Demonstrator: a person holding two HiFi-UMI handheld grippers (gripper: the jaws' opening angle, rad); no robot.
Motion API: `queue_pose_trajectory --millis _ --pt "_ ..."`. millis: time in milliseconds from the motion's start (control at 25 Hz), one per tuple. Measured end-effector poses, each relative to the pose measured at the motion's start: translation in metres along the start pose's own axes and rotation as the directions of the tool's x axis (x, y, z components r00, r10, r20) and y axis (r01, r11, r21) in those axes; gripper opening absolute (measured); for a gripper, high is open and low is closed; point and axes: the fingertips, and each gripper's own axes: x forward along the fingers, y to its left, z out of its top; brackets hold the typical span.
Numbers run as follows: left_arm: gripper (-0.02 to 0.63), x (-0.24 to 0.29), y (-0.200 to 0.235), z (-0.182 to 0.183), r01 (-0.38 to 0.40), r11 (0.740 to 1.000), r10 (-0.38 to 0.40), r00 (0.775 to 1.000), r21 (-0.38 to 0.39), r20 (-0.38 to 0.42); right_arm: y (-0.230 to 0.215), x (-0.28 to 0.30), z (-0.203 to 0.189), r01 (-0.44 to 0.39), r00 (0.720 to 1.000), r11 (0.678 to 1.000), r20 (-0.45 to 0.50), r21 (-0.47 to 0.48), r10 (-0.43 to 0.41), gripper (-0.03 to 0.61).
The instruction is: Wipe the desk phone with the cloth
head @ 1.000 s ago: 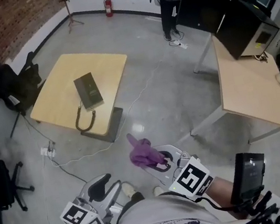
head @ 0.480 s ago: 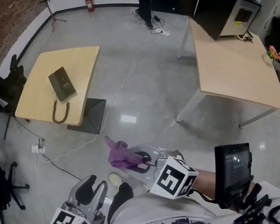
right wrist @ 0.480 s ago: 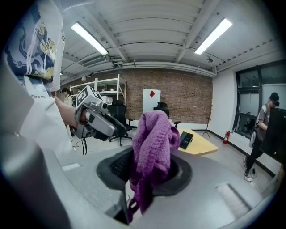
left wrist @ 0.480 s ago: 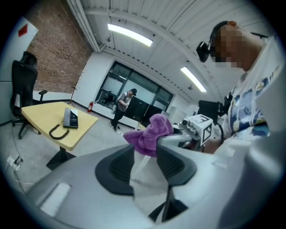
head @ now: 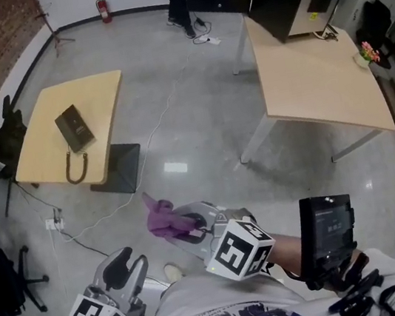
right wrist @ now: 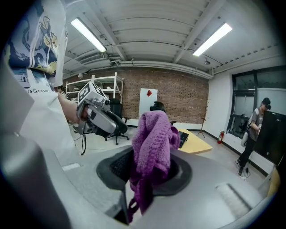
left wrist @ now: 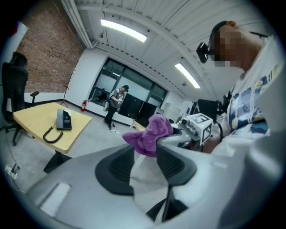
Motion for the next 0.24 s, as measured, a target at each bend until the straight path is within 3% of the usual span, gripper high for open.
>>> queue_pose_trajectory --millis 240 --pt "0.167 -0.016 0.003 0.013 0.041 0.999 -0.041 0.999 0.034 -0.001 0.015 0.008 0.013 0.019 1.000 1.000 -0.007 0.002 -0.019 0.104"
